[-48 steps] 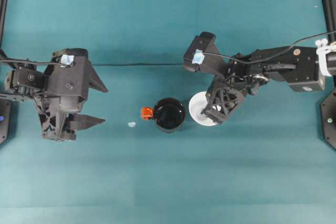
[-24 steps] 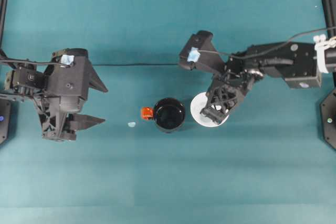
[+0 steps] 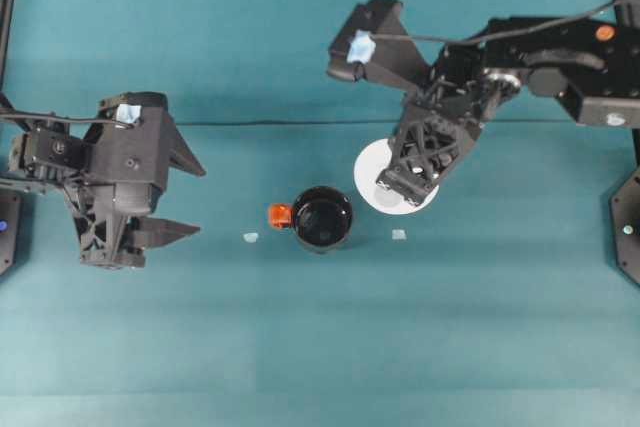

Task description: Put the paper cup into the moved red handle cup holder.

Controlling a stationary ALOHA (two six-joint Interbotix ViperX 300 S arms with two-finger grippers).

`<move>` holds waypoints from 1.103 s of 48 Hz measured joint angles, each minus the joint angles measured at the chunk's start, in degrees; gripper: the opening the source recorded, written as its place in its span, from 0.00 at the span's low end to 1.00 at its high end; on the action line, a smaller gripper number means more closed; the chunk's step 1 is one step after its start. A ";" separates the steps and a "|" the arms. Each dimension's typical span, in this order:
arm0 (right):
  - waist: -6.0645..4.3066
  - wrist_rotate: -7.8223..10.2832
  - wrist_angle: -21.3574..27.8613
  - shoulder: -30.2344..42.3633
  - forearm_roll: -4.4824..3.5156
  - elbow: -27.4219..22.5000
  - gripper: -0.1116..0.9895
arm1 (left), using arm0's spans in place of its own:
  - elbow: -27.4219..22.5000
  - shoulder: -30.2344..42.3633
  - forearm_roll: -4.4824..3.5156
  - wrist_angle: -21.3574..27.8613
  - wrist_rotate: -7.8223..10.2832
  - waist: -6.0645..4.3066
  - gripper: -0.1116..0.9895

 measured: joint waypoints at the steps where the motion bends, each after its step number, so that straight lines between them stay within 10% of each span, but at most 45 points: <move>1: 0.18 0.00 0.09 0.00 0.00 -0.62 0.00 | 0.00 0.00 0.00 0.00 0.00 0.00 0.90; 38: 3.52 -0.18 -5.27 10.20 -0.18 -7.91 0.00 | 0.00 0.00 0.00 0.00 -0.26 0.00 0.90; 53: 3.69 -0.18 -6.68 13.18 -2.46 -7.56 0.00 | 0.00 0.00 0.00 0.00 -0.18 0.00 0.90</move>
